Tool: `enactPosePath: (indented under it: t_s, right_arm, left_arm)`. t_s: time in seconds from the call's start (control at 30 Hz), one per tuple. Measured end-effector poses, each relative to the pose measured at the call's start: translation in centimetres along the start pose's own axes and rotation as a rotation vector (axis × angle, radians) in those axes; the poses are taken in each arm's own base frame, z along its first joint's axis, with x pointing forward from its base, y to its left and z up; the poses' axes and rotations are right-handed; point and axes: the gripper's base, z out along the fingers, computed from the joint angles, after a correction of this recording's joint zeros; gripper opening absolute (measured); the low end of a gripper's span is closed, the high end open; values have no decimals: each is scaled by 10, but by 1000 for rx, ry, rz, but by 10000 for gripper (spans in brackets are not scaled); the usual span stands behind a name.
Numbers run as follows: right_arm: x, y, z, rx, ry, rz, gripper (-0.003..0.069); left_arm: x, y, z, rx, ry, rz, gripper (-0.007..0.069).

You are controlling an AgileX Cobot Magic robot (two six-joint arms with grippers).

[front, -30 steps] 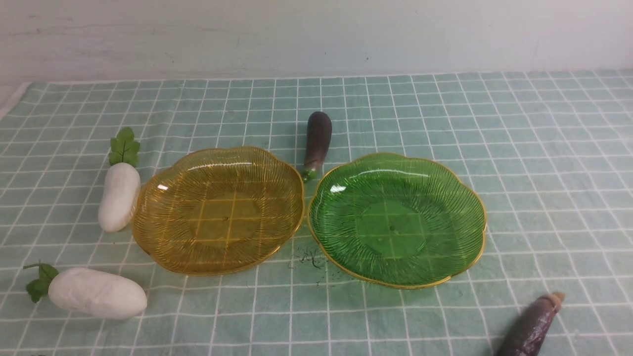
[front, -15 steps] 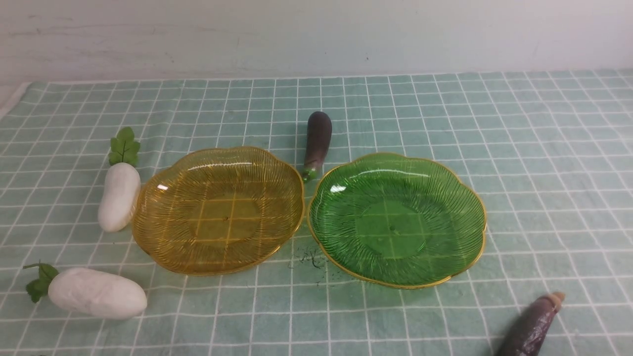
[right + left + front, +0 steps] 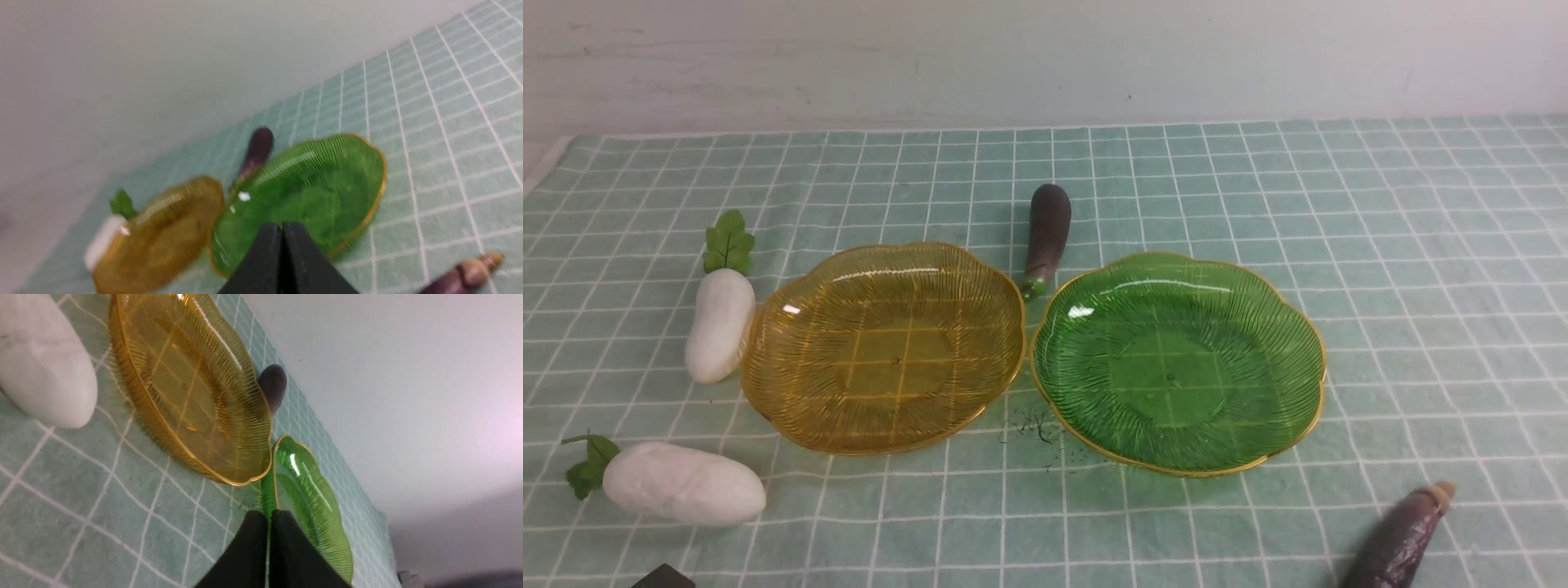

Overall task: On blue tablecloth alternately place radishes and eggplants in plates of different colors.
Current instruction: 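Put the eggplants into the green plate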

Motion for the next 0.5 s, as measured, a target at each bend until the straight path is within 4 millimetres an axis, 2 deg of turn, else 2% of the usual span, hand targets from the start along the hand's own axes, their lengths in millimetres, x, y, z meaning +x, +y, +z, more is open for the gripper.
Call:
enactPosePath:
  t_s: [0.13,0.27,0.4,0.5]
  right_arm:
    - [-7,-3,17,134,299,-44,-12]
    - [-10,-13,41,255,520,-5,-8]
    - [-13,-24,75,338,688,46,15]
    - [-14,-30,96,370,758,69,73]
  left_arm:
    - [1,-2,0,26,8,-24,-5]
    - [5,-5,-1,47,58,9,-5]
    - [3,-25,-6,88,126,98,-5]
    - [1,-41,-6,69,232,179,-5]
